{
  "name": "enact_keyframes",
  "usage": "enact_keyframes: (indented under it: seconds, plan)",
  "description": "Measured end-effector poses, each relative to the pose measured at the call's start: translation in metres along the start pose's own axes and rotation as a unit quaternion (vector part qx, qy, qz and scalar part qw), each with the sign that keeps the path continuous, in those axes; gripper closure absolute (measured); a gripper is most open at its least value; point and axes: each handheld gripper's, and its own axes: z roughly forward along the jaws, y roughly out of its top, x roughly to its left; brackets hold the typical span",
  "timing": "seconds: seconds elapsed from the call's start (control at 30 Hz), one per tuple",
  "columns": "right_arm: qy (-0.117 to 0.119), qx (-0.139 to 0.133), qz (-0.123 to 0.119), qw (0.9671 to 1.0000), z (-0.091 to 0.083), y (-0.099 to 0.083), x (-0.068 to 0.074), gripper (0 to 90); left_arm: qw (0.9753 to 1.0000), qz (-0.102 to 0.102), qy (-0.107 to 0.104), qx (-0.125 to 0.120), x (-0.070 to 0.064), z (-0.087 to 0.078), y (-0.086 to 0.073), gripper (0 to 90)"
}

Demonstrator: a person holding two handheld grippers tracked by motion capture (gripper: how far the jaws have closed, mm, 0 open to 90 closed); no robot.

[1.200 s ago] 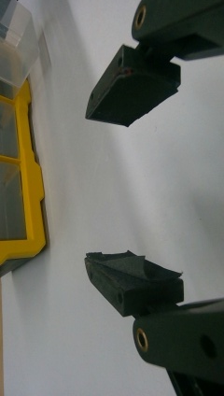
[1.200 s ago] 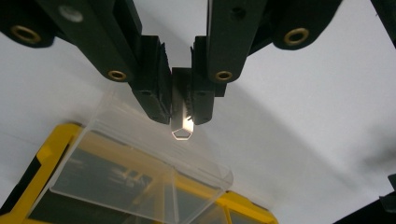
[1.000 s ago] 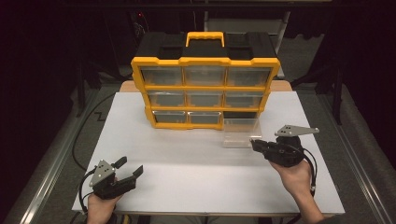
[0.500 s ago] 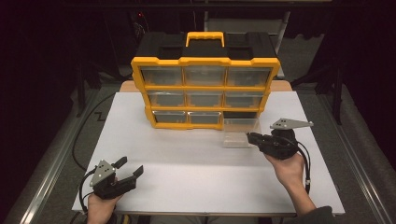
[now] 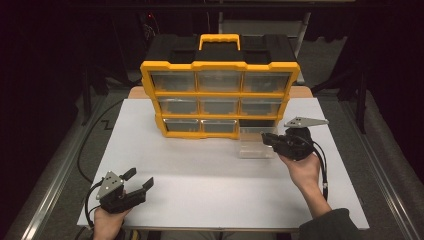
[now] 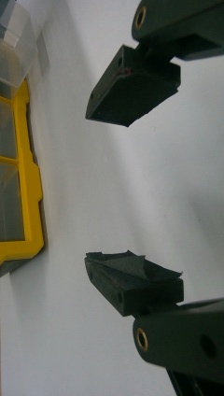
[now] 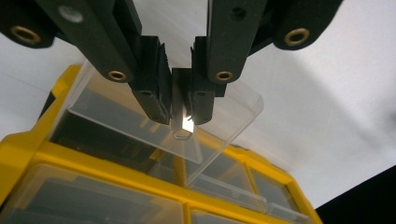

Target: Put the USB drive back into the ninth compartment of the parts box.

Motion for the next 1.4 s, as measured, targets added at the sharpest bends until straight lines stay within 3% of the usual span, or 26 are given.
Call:
enact_keyframes:
  seconds: [0.27,0.5,0.87,1.4]
  plan:
    - [-0.011,0.014,0.004,0.9998,0.01,0.004,-0.006,78.5,1.0,0.001,0.0,-0.001,0.0,0.0,0.0,26.8]
    - [-0.017,0.016,0.005,0.9997,0.013,0.003,-0.006,64.2,1.0,0.001,0.0,-0.002,0.0,0.0,0.0,26.8]
    - [-0.031,-0.014,-0.03,0.9989,-0.008,-0.005,0.006,48.4,1.0,-0.001,0.002,-0.003,0.0,-0.001,0.0,26.7]
    - [-0.034,-0.044,-0.028,0.9981,-0.036,-0.034,0.004,41.3,1.0,0.0,0.003,-0.002,0.0,-0.001,0.0,26.6]
